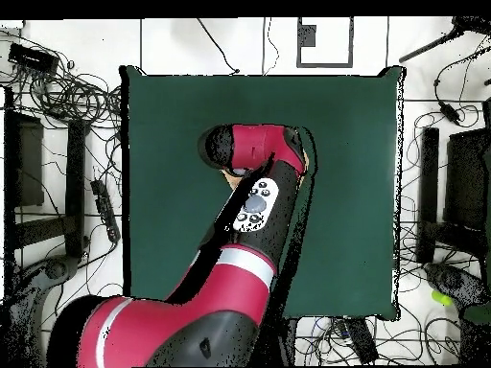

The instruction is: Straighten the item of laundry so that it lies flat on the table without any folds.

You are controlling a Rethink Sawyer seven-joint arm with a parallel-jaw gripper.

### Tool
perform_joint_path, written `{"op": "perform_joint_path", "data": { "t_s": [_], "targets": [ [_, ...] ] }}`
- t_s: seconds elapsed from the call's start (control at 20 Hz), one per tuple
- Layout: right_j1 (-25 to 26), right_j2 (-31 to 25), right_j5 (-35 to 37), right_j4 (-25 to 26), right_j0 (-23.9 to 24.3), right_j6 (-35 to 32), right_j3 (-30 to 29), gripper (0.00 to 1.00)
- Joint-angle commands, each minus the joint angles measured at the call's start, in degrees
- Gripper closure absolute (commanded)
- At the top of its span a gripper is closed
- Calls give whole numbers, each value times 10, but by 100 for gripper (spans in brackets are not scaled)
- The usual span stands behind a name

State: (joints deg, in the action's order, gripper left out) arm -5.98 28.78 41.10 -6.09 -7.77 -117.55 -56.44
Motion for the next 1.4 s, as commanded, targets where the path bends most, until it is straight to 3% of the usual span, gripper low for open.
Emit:
{"op": "perform_joint_path", "data": {
  "t_s": [0.05,0.3,0.55,1.4],
  "targets": [
    [-62,-46,103,4,4,-12,-29,0],
    [-85,-50,166,6,3,-3,-21,0],
    [-71,-40,134,14,-3,-52,-18,0],
    [-51,-32,83,10,-9,-106,-7,0]
  ]
}}
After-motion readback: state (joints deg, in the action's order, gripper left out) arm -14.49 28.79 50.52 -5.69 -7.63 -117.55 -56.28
